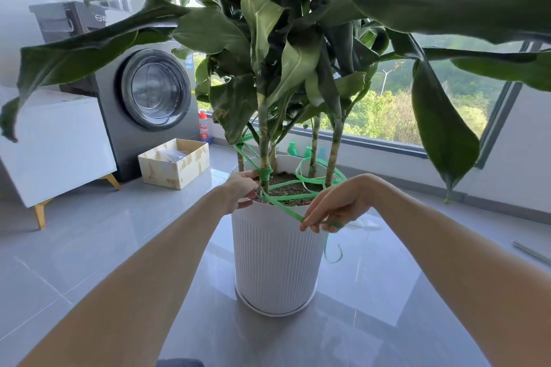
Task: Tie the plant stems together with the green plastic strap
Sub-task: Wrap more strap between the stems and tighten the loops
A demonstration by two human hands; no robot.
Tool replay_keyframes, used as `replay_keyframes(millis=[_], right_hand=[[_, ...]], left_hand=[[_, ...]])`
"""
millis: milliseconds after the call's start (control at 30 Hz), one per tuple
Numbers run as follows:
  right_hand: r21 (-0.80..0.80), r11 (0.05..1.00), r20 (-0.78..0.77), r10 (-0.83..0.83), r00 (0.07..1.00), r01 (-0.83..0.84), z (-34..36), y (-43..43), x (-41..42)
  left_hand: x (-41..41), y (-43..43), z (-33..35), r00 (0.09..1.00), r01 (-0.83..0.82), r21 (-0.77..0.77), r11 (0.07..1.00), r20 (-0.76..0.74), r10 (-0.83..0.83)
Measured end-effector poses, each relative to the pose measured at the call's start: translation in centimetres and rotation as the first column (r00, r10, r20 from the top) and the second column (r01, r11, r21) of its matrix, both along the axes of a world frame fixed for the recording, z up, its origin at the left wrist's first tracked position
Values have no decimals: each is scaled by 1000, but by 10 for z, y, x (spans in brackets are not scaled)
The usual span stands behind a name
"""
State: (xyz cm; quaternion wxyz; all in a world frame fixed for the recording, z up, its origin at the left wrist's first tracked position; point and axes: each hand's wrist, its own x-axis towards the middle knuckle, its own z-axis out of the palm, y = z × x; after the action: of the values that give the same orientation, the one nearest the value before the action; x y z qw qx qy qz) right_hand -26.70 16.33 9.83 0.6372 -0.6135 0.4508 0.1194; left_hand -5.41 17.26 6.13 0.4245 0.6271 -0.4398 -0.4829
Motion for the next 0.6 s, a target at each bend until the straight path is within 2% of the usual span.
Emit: replay_keyframes(millis=[67, 200, 467, 600], right_hand=[[-78, 997, -22, -1, 1000, 0, -3, -2, 2], [-366, 925, -46, -132, 990, 106, -13, -9, -1], [-521, 842, -44, -189, 981, 138, -18, -9, -6], [-575, 801, 10, -198, 980, 167, -18, -11, -7]], left_hand=[[0, 2, 1, 1000, 13, 9, 1000, -17, -13], [-3, 3, 0, 1000, 1, 6, 1000, -21, -1], [-2, 1, -1, 981, -193, -71, 979, 2, 194], [-1, -1, -3, 979, -176, -112, 978, 88, 186]])
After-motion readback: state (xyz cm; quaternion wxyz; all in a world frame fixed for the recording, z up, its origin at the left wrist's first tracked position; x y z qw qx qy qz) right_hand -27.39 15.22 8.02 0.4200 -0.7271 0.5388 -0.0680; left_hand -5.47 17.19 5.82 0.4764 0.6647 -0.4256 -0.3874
